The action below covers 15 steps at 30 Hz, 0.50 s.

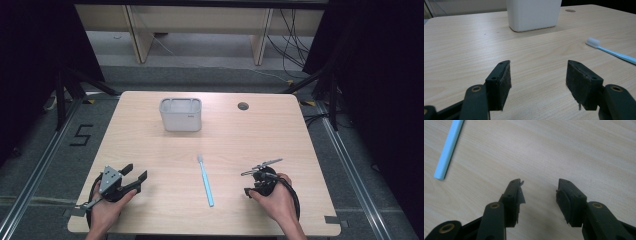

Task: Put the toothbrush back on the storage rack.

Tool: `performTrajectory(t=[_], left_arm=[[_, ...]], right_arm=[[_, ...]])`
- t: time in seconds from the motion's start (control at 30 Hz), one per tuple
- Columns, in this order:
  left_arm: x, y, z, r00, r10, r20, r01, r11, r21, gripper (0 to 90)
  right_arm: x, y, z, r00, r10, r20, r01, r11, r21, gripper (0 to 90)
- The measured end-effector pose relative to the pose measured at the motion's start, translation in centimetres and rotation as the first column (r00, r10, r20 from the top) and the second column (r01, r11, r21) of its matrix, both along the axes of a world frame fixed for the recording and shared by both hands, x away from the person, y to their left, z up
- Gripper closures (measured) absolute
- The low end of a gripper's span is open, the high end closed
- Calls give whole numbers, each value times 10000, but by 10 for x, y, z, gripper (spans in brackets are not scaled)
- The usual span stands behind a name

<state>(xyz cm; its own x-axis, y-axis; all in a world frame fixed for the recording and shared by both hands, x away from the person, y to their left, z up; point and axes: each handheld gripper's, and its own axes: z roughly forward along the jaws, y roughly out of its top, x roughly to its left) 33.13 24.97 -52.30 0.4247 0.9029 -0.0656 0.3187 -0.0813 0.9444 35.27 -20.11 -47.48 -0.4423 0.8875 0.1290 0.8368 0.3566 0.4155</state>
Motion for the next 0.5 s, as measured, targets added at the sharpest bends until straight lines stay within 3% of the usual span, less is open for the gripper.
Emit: performTrajectory(t=[0.13,0.2,0.3,0.5], left_arm=[[0,-2,0,10000,-18,79,17,9999,117,365],[-1,-3,0,10000,-19,34,18,9997,242,366],[-1,-3,0,10000,-19,12,19,9997,237,369],[0,-3,0,10000,0,45,-1,9999,101,370]], right_arm=[[2,5,3,9996,16,-295,-32,9986,-532,551],[2,12,7,9953,-376,-888,323,9977,-603,554],[6,21,11,9930,-172,-1169,101,9981,-610,558],[14,32,12,9851,410,-1669,-593,9926,-1061,576]])
